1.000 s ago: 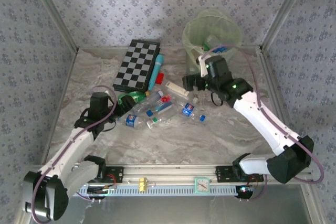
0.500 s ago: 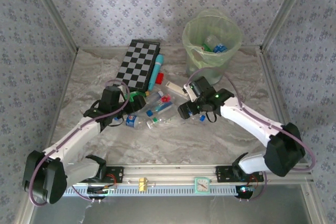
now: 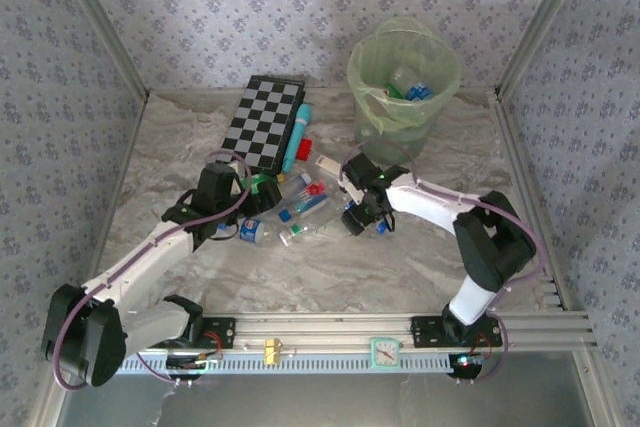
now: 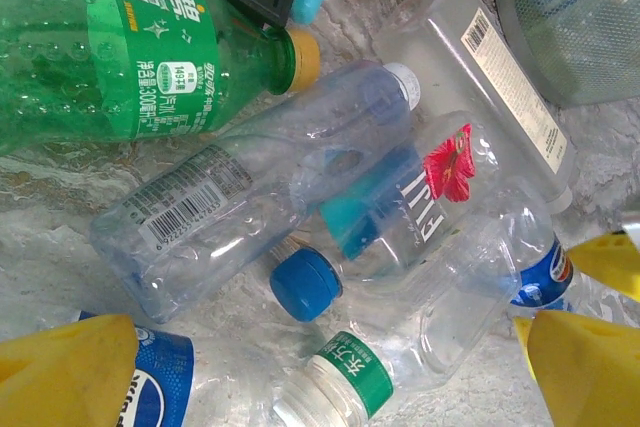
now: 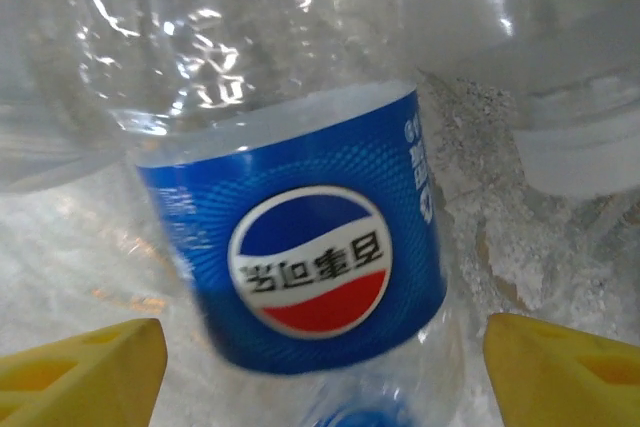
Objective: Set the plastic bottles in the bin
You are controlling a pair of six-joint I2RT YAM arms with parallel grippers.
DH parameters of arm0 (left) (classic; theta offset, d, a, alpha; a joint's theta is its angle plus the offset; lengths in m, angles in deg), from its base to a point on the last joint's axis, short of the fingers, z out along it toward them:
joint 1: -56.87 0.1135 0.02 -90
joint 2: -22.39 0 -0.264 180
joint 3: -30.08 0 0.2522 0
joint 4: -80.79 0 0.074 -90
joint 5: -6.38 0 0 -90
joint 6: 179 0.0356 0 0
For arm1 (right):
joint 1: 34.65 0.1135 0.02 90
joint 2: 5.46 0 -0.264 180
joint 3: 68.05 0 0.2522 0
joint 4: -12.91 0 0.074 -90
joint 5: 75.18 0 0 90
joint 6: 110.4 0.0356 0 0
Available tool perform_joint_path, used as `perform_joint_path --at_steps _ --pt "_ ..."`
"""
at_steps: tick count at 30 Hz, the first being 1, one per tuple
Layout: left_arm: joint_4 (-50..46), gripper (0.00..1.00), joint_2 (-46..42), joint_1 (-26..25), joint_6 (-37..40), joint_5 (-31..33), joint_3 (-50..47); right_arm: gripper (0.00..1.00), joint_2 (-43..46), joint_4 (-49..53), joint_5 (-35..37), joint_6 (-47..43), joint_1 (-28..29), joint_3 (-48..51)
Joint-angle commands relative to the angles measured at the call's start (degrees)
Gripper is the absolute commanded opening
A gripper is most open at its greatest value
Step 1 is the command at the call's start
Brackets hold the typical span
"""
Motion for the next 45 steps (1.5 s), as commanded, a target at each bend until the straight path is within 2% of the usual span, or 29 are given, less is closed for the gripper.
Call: perform_joint_path --at_steps 1,8,12,20,27,31,38,45 --pt "-1.2 1.00 0.0 -0.5 0.5 0.5 1.5 0.82 -3.8 0.6 3.2 -2.6 0.3 -3.1" --pt "-1.8 1.00 -0.4 -0.5 0.9 1.1 1.6 0.77 -9.4 1.4 5.2 -3.3 1.5 -5.6" --pt "-1.8 1.00 -0.2 -0.5 1.1 1.1 1.8 0.68 -10.3 1.8 5.6 -3.3 2.0 -5.7" --pt "-1.7 1.00 0.3 -0.5 1.3 1.1 2.3 0.50 -8.8 2.5 5.8 -3.4 2.5 -5.7" --pt "-1.7 1.00 -0.1 -0.5 1.2 1.6 2.2 0.40 -5.8 2.9 4.4 -3.6 2.6 -5.6" --pt "-1.7 1.00 -0.5 -0.6 1.2 2.2 2.2 0.39 -2.1 2.1 2.2 -3.0 2.5 -4.5" --pt "-1.2 1.00 -1.3 -0.5 0.8 4.0 1.4 0.38 10.4 -0.6 -3.3 -0.6 1.3 -2.1" --pt "-0.5 1.00 -1.7 -0.5 0.7 4.8 -0.2 0.38 23.6 -6.1 -7.5 3.3 -3.9 -4.0"
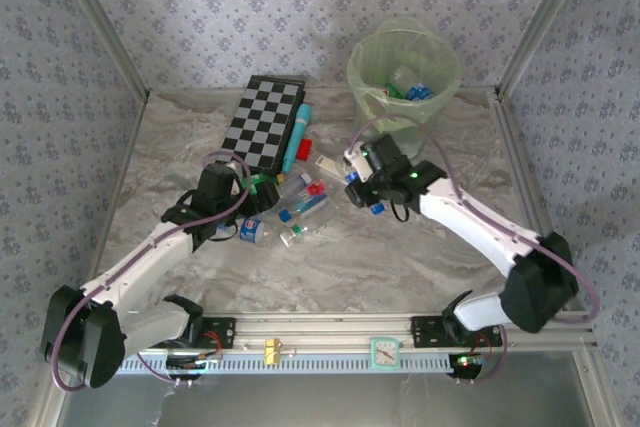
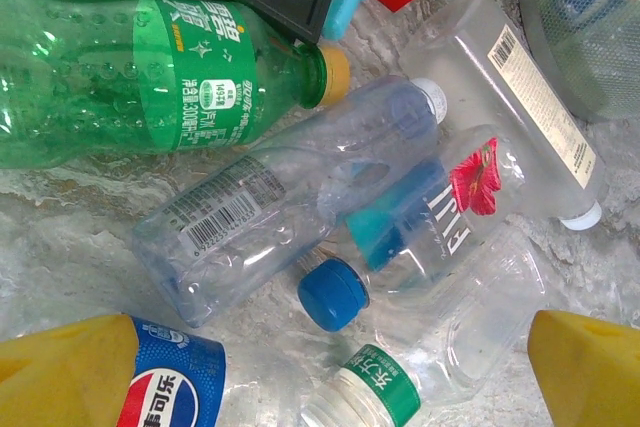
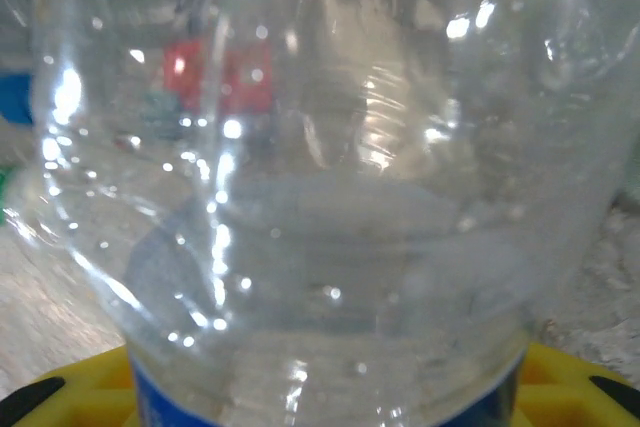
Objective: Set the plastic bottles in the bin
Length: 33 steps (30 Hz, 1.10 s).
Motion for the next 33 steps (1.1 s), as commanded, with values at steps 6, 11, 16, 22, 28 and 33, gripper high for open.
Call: perform_joint_path --at_steps 6,11,16,22,28,33 --pt "1.1 1.00 -2.1 -0.1 0.2 1.2 -1.6 0.37 10.5 -9.5 -9.0 3.6 -9.1 -8.0" --pt "1.5 1.00 -3.3 -0.1 -0.5 1.3 -3.0 0.38 9.4 -16.5 -6.6 6.0 -13.3 -12.5" --pt "1.0 1.00 -4.6 -0.1 -0.9 1.3 -3.7 0.38 4.7 -21.5 -5.2 8.3 -17.0 -18.3" --pt "0.3 1.00 -6.8 -0.1 -1.4 2.0 -4.7 0.38 -4.6 -19.6 -1.9 8.8 -19.9 -29.1" --pt "-0.8 1.00 -8.6 -0.1 -1.5 2.3 -5.1 0.38 -14.9 -13.3 -1.2 11.9 -21.7 -38.7" --pt "-1.7 1.00 -9.7 -0.1 -1.6 2.7 -5.5 0.39 -24.6 -3.9 -6.4 16.8 -23.6 -49.0"
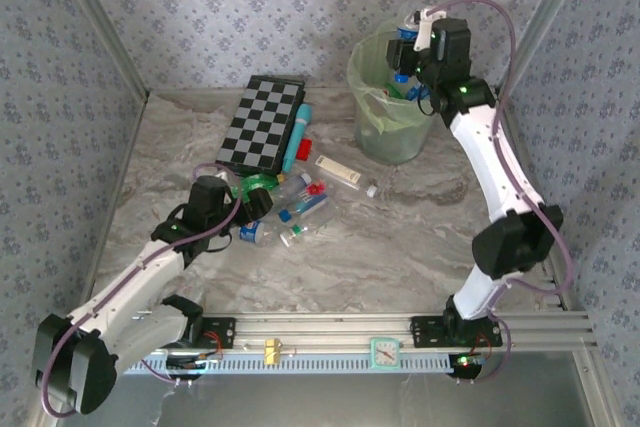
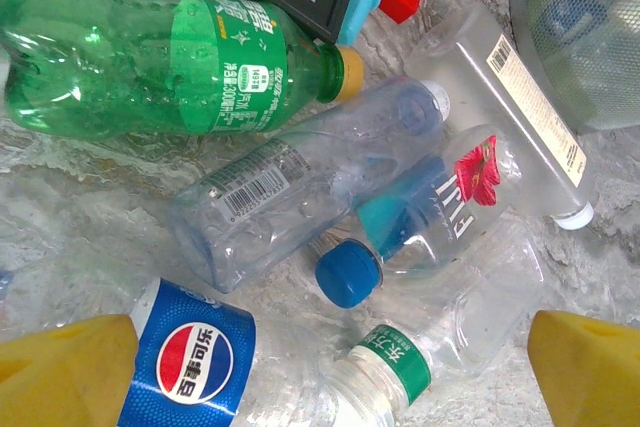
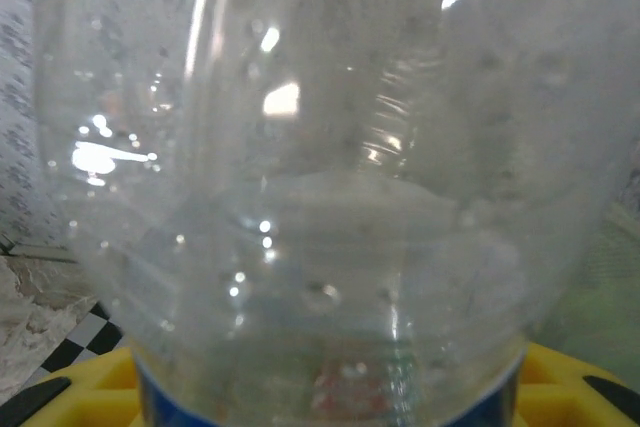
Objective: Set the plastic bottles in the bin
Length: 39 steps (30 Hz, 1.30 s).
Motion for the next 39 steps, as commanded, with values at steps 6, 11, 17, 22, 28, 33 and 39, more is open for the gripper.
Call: perform_joint_path --at_steps 6,11,17,22,28,33,39 --pt "-1.7 1.00 -1.4 -0.1 -0.7 0.8 -0.5 0.39 -14.3 18.1 -7.2 6.4 -1.4 -17.8" --pt "-1.9 1.00 -1.4 0.0 -0.7 0.8 -0.3 0.39 -18.3 19.8 -8.1 7.9 -1.2 -20.2" --pt "-2.1 1.00 -1.3 0.0 -0.6 0.8 0.0 0.42 -20.3 20.8 -9.0 8.6 -0.7 -20.3" --pt "-1.9 1.00 -0.9 0.0 -1.2 0.7 0.2 0.50 -21.0 20.8 -9.3 8.9 -0.1 -20.2" --pt "-2.1 1.00 -1.0 0.0 -1.3 0.7 0.3 0.73 -20.3 20.7 -9.2 9.6 0.2 -20.8" --pt "-2.4 1.00 -1.1 0.0 -1.5 0.9 0.1 1.00 -16.8 21.2 -6.0 8.6 -0.1 -20.7" --pt "-2.2 1.00 -1.2 0.0 -2.7 2.0 -0.2 1.00 -7.4 17.5 -1.2 6.2 -0.2 -12.9"
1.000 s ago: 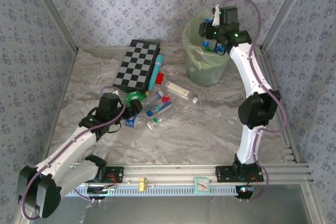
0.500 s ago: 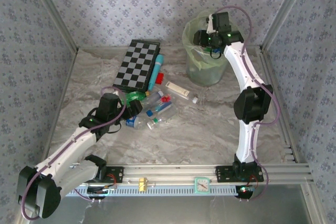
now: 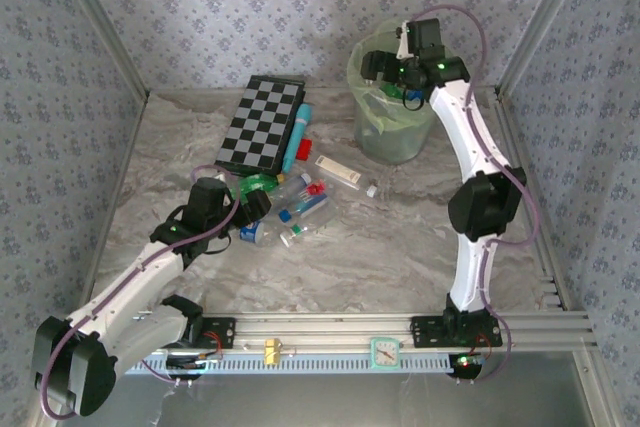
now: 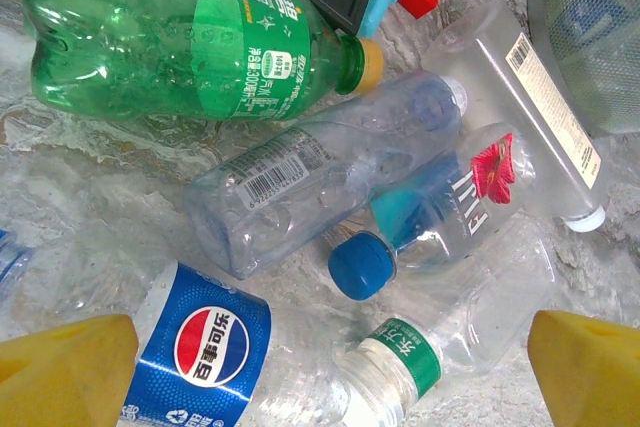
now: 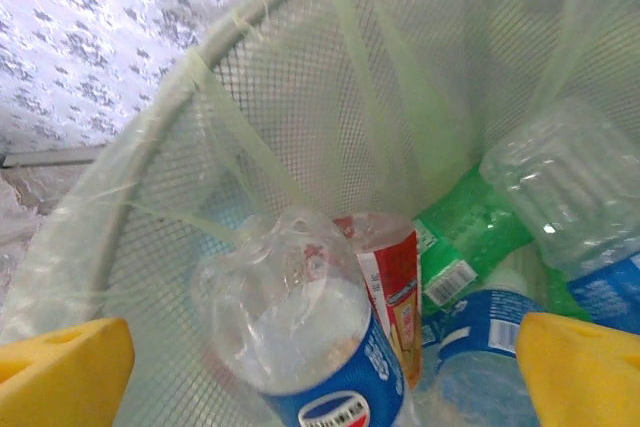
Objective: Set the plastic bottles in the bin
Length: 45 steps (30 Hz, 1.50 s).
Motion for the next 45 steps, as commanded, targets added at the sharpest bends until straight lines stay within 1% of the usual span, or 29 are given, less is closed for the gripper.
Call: perform_joint_path --at_steps 1,3,7,12,15,17,20,22,24,27,32,36,45 --pt "-0.7 1.00 -0.7 0.0 -1.5 1.7 0.0 1.00 9.3 -3.2 3.7 -2.1 0.0 4.9" --pt "-0.5 1.00 -0.8 0.0 -2.5 2.4 -0.3 1.00 14.7 -5.6 5.2 -2.7 0.7 11.3" --pt "0.1 1.00 -1.2 0.0 -4.9 3.6 -1.1 1.00 25.5 -13.6 8.1 -3.4 3.2 26.1" --pt "1.8 1.00 -1.3 0.0 -9.2 4.8 -2.6 1.00 38.4 -20.9 12.0 -3.5 9.2 45.0" --pt "2.6 1.00 -0.9 0.0 -12.2 5.4 -3.7 1.00 44.5 -26.7 14.6 -1.4 13.6 56.1" --pt "3.1 1.00 -0.7 0.0 -14.4 6.0 -4.5 1.00 47.1 -29.5 15.6 0.5 16.3 62.3" --pt "3.9 1.00 -0.2 0.0 -18.1 7.1 -5.9 1.00 49.4 -32.3 21.0 3.1 21.8 68.9" --pt "4.3 1.00 -0.1 -0.1 -20.4 7.6 -6.8 1.00 50.0 -35.0 23.9 5.8 24.7 72.9" --pt "4.7 1.00 0.1 -0.1 -22.7 7.8 -7.5 1.00 49.6 -38.2 24.7 8.1 27.3 76.4" --pt "4.9 1.00 0.4 -0.1 -25.1 8.0 -8.3 1.00 47.8 -39.5 26.4 9.7 30.7 78.2" --pt "5.4 1.00 1.6 -0.2 -27.8 8.4 -9.3 1.00 43.7 -38.8 30.5 9.8 35.8 77.3" --pt "6.5 1.00 2.9 -0.2 -29.3 8.4 -9.9 1.00 40.2 -37.7 31.8 8.8 37.8 74.4" --pt "8.4 1.00 6.6 -0.3 -29.0 7.9 -10.3 1.00 34.3 -33.7 36.2 4.6 41.8 67.9"
